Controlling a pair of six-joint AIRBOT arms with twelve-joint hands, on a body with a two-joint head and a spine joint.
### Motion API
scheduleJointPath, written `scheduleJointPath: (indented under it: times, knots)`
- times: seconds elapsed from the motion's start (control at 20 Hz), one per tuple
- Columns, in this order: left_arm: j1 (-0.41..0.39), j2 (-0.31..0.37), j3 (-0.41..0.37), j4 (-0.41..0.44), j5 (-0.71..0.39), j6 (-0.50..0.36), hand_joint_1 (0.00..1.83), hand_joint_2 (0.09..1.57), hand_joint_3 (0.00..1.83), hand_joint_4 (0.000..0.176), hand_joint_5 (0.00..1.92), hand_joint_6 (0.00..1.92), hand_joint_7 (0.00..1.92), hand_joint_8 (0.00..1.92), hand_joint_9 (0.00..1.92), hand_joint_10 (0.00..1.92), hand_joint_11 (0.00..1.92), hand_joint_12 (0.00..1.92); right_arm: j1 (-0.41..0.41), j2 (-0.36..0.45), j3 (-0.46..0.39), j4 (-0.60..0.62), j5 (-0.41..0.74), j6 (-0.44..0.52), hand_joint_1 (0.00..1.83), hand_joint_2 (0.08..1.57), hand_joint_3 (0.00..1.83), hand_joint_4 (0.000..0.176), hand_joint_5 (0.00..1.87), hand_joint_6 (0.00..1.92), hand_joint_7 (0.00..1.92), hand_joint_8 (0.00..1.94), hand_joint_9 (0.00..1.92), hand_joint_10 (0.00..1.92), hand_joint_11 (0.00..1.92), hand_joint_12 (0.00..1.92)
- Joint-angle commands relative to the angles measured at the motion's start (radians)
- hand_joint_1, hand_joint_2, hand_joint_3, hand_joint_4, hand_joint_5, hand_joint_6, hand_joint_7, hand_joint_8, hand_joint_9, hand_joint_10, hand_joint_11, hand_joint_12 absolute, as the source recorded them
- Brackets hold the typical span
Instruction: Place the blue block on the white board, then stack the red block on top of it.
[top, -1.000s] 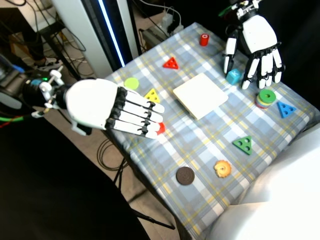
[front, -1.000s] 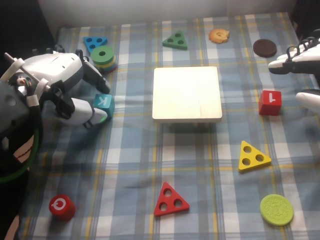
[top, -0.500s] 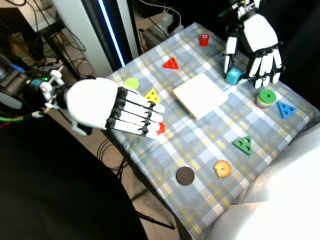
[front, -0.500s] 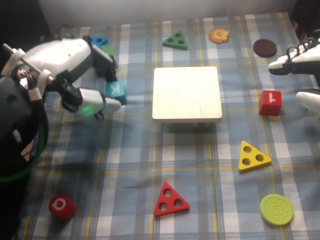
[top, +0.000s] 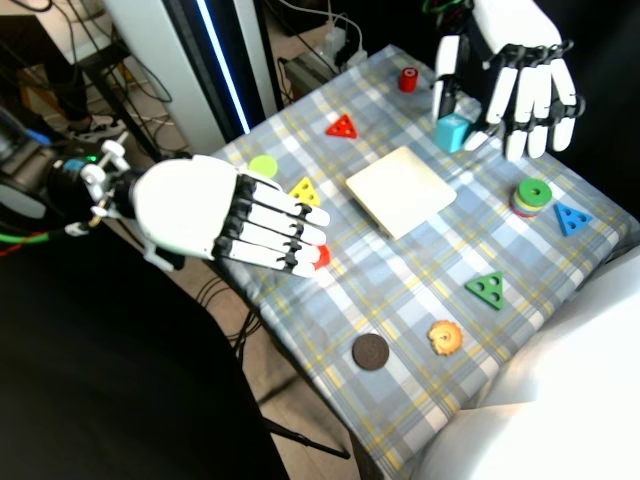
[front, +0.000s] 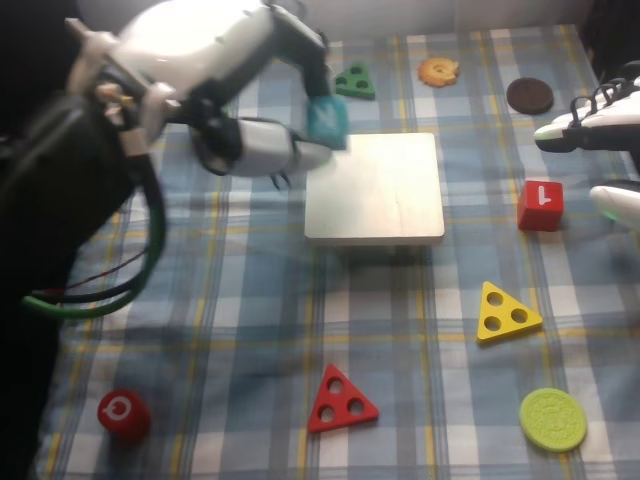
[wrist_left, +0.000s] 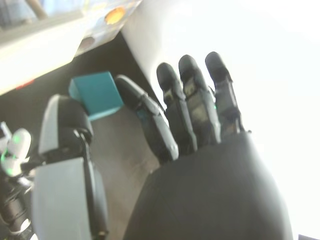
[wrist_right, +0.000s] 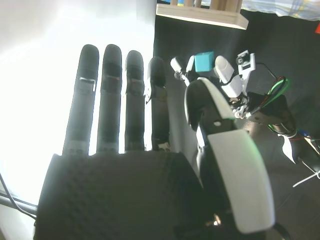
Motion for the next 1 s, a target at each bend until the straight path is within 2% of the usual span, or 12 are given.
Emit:
scheduleJointPath:
  times: [0.0, 0.1, 0.15, 0.2, 0.35, 0.55, 0.6, 0.65, 0.75, 0.8, 0.9, 0.95]
  knots:
    - [-0.016, -0.007, 0.011, 0.023, -0.071, -0.002, 1.10, 1.06, 0.00, 0.054, 1.11, 0.77, 0.65, 0.00, 0.46, 0.00, 0.09, 0.53, 0.017, -0.003, 0.008, 0.018, 0.123, 0.007, 0.47, 1.42, 0.00, 0.000, 0.57, 0.00, 0.66, 0.00, 0.62, 0.00, 0.41, 0.41]
    - [-0.022, -0.033, 0.031, 0.021, -0.045, -0.002, 1.08, 1.07, 0.00, 0.099, 1.07, 0.83, 0.63, 0.00, 0.46, 0.00, 0.11, 0.56, 0.025, -0.005, 0.009, 0.010, 0.123, 0.007, 0.47, 1.41, 0.00, 0.000, 0.57, 0.00, 0.66, 0.00, 0.62, 0.00, 0.40, 0.40]
    - [-0.024, -0.044, 0.040, 0.019, -0.032, -0.002, 1.05, 1.08, 0.00, 0.136, 1.04, 0.88, 0.62, 0.00, 0.46, 0.00, 0.10, 0.56, 0.029, -0.006, 0.010, 0.006, 0.123, 0.007, 0.47, 1.41, 0.00, 0.000, 0.57, 0.00, 0.66, 0.00, 0.62, 0.00, 0.41, 0.40]
    - [-0.025, -0.052, 0.046, 0.015, -0.026, -0.002, 1.04, 1.10, 0.00, 0.155, 1.00, 0.93, 0.61, 0.00, 0.44, 0.00, 0.09, 0.57, 0.031, -0.007, 0.010, 0.004, 0.123, 0.007, 0.47, 1.41, 0.00, 0.000, 0.57, 0.00, 0.66, 0.00, 0.62, 0.00, 0.41, 0.40]
    - [-0.029, -0.077, 0.066, 0.007, -0.011, -0.002, 1.03, 1.10, 0.00, 0.174, 1.01, 0.92, 0.63, 0.01, 0.45, 0.00, 0.10, 0.58, 0.032, -0.009, 0.012, 0.002, 0.122, 0.007, 0.50, 1.41, 0.00, 0.000, 0.58, 0.00, 0.67, 0.00, 0.63, 0.00, 0.42, 0.41]
    - [-0.038, -0.103, 0.089, 0.003, 0.006, -0.002, 1.04, 1.09, 0.00, 0.158, 1.03, 0.90, 0.64, 0.00, 0.45, 0.00, 0.08, 0.57, 0.034, -0.014, 0.017, -0.003, 0.122, 0.012, 0.47, 1.41, 0.00, 0.000, 0.57, 0.00, 0.66, 0.00, 0.62, 0.00, 0.41, 0.41]
    - [-0.038, -0.106, 0.091, 0.003, 0.008, -0.002, 1.05, 1.09, 0.00, 0.136, 1.03, 0.90, 0.64, 0.00, 0.45, 0.00, 0.07, 0.57, 0.034, -0.014, 0.018, -0.004, 0.122, 0.013, 0.48, 1.42, 0.00, 0.000, 0.57, 0.00, 0.66, 0.00, 0.62, 0.00, 0.41, 0.40]
    - [-0.038, -0.108, 0.093, 0.003, 0.010, -0.002, 1.07, 1.09, 0.00, 0.087, 1.04, 0.88, 0.64, 0.00, 0.45, 0.00, 0.06, 0.57, 0.035, -0.014, 0.018, -0.005, 0.122, 0.014, 0.51, 1.42, 0.00, 0.000, 0.57, 0.00, 0.66, 0.00, 0.62, 0.00, 0.41, 0.40]
    - [-0.037, -0.109, 0.098, -0.002, 0.018, -0.002, 1.07, 1.08, 0.00, 0.087, 1.05, 0.86, 0.64, 0.00, 0.46, 0.00, 0.06, 0.59, 0.036, -0.014, 0.019, -0.007, 0.122, 0.014, 0.49, 1.42, 0.00, 0.000, 0.58, 0.00, 0.67, 0.00, 0.63, 0.00, 0.42, 0.40]
    - [-0.037, -0.113, 0.106, -0.013, 0.026, -0.002, 1.08, 1.08, 0.00, 0.074, 1.05, 0.85, 0.64, 0.00, 0.46, 0.00, 0.05, 0.61, 0.036, -0.015, 0.019, -0.007, 0.122, 0.015, 0.48, 1.42, 0.00, 0.000, 0.58, 0.00, 0.67, 0.00, 0.64, 0.01, 0.43, 0.40]
    - [-0.034, -0.118, 0.115, -0.024, 0.033, -0.002, 1.07, 1.08, 0.00, 0.089, 1.05, 0.85, 0.62, 0.00, 0.45, 0.00, 0.03, 0.61, 0.036, -0.016, 0.020, -0.007, 0.122, 0.015, 0.48, 1.41, 0.00, 0.000, 0.58, 0.00, 0.67, 0.00, 0.64, 0.01, 0.43, 0.40]
    - [-0.032, -0.120, 0.117, -0.027, 0.036, -0.002, 1.07, 1.08, 0.00, 0.109, 1.05, 0.87, 0.61, 0.00, 0.44, 0.00, 0.02, 0.62, 0.036, -0.016, 0.021, -0.008, 0.122, 0.015, 0.48, 1.42, 0.00, 0.000, 0.58, 0.00, 0.68, 0.00, 0.64, 0.01, 0.43, 0.40]
